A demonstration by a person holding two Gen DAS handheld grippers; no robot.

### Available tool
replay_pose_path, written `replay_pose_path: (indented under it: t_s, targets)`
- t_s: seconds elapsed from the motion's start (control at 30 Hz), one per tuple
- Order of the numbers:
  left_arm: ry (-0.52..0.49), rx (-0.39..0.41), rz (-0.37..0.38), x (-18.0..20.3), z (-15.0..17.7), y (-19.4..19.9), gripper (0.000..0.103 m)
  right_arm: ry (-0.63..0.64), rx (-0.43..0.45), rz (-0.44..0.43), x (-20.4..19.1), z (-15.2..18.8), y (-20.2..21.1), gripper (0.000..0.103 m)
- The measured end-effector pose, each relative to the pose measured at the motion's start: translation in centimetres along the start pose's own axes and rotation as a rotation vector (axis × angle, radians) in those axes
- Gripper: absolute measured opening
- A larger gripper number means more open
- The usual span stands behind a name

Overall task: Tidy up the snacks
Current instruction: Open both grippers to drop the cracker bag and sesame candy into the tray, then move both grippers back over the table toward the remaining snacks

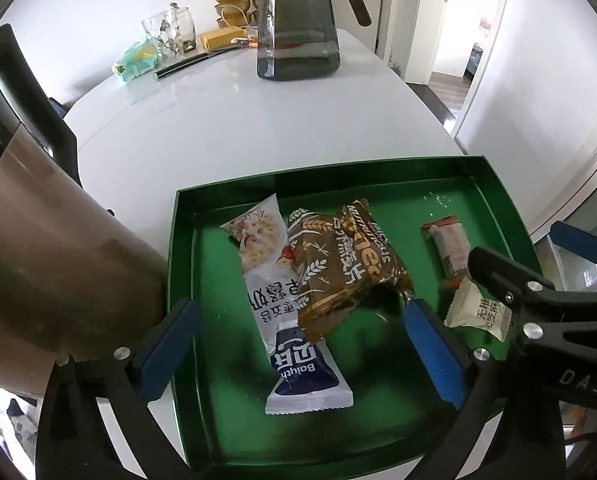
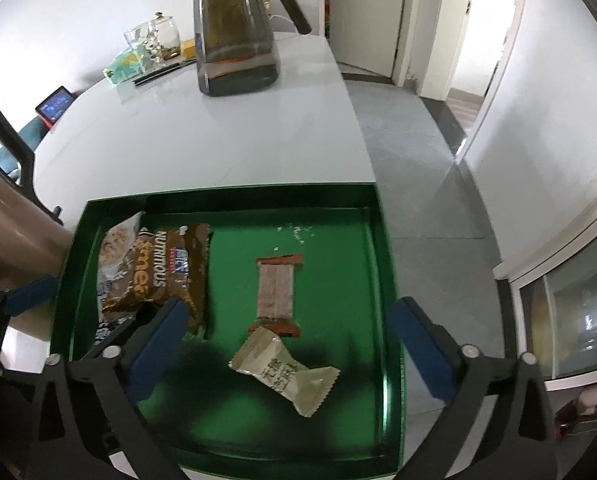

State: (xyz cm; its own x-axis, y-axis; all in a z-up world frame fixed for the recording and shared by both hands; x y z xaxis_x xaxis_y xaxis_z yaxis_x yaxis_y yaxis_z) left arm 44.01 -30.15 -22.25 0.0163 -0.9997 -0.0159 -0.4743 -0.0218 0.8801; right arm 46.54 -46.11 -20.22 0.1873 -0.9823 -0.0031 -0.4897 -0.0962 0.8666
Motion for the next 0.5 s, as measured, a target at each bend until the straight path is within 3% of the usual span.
replay_pose_path:
  t_s: [0.5]
  targets:
    - [0.007,0.003,0.037,0.1,1.5,2.0,0.101,-0.013,0.013,0.006,0.1,1.0,2.4,0.103]
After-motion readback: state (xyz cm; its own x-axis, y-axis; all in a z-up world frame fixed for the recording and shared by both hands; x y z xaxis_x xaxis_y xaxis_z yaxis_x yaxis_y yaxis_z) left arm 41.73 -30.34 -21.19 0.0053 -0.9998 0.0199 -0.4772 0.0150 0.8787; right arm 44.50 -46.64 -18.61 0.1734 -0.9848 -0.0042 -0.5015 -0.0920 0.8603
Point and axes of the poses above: each gripper's, at about its wrist camera, not at the fingertips, and y roughly against the way its jaws point, x to its right, z to its underside, the point moved 6 cm from there along -y, roughly the way its jaws point
